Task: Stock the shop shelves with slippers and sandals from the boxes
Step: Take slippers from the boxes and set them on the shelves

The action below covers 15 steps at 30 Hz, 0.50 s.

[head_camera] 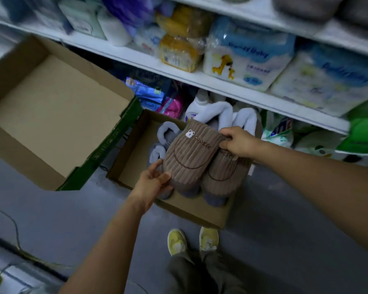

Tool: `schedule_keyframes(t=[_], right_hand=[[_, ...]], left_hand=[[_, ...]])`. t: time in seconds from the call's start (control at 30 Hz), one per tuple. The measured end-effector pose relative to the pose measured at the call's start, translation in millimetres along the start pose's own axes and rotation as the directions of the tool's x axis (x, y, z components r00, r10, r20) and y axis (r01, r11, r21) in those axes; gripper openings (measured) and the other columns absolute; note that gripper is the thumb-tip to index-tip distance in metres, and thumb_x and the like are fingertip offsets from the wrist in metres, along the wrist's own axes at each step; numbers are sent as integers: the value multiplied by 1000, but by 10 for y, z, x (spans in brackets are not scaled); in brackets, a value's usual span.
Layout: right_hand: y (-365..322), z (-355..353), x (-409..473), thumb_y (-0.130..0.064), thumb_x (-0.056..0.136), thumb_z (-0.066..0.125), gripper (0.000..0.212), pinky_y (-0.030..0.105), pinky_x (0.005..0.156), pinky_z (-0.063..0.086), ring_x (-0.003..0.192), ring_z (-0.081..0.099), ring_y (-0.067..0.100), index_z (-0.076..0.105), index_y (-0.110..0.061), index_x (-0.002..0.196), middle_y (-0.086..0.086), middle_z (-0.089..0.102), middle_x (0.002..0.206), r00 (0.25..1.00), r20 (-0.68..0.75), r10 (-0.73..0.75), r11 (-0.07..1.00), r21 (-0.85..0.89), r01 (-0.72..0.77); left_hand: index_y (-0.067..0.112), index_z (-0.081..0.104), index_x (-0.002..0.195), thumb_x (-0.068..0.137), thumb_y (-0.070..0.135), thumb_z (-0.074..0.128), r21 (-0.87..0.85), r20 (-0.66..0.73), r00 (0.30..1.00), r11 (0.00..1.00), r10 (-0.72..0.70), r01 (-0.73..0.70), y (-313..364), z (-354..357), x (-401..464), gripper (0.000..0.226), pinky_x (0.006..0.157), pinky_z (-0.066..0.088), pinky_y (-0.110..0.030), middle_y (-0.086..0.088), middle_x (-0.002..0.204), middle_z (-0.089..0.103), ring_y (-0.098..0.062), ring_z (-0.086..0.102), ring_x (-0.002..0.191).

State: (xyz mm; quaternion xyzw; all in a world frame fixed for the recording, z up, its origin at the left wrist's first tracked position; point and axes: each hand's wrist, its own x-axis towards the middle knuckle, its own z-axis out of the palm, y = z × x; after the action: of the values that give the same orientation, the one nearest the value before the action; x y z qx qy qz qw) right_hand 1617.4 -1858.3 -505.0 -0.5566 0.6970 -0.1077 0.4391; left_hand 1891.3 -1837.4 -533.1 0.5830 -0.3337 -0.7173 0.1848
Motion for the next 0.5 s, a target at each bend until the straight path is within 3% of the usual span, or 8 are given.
schedule_keyframes(t=[0.13, 0.27, 0.4, 0.5], right_hand=[[-257, -460, -484, -12, 92, 57, 16, 24, 74, 42, 83, 55, 18, 66, -10, 106, 8, 64, 97, 998, -53, 17, 999, -26, -18], [-440, -795, -978, -12, 91, 58, 23, 29, 75, 42, 92, 60, 31, 62, 2, 109, 25, 63, 108, 989, -132, 70, 997, -22, -73], [-602, -1028, -1571, -13, 91, 58, 21, 38, 88, 48, 100, 60, 34, 64, -2, 108, 21, 65, 108, 971, -222, 93, 995, -2, -96], [-618, -1152, -2004, -15, 89, 59, 17, 38, 86, 49, 96, 61, 31, 65, -6, 103, 17, 67, 102, 952, -287, 110, 994, 4, -113]], left_hand=[[15, 39, 142, 93, 0, 53, -1, 57, 998, 999, 34, -34, 397, 170, -306, 53, 81, 58, -37, -11, 117, 65, -26, 65, 103], [15, 42, 141, 91, -1, 57, 41, 89, 993, 996, 76, -80, 701, 339, -575, 55, 72, 60, -34, -16, 123, 62, -27, 65, 101], [14, 45, 138, 90, -4, 56, 52, 160, 979, 989, 130, -139, 902, 511, -946, 52, 63, 59, -30, -19, 126, 59, -24, 64, 94], [13, 42, 141, 90, -6, 55, 75, 223, 961, 980, 161, -182, 997, 683, -1228, 55, 65, 60, -31, -18, 127, 58, -29, 63, 101]])
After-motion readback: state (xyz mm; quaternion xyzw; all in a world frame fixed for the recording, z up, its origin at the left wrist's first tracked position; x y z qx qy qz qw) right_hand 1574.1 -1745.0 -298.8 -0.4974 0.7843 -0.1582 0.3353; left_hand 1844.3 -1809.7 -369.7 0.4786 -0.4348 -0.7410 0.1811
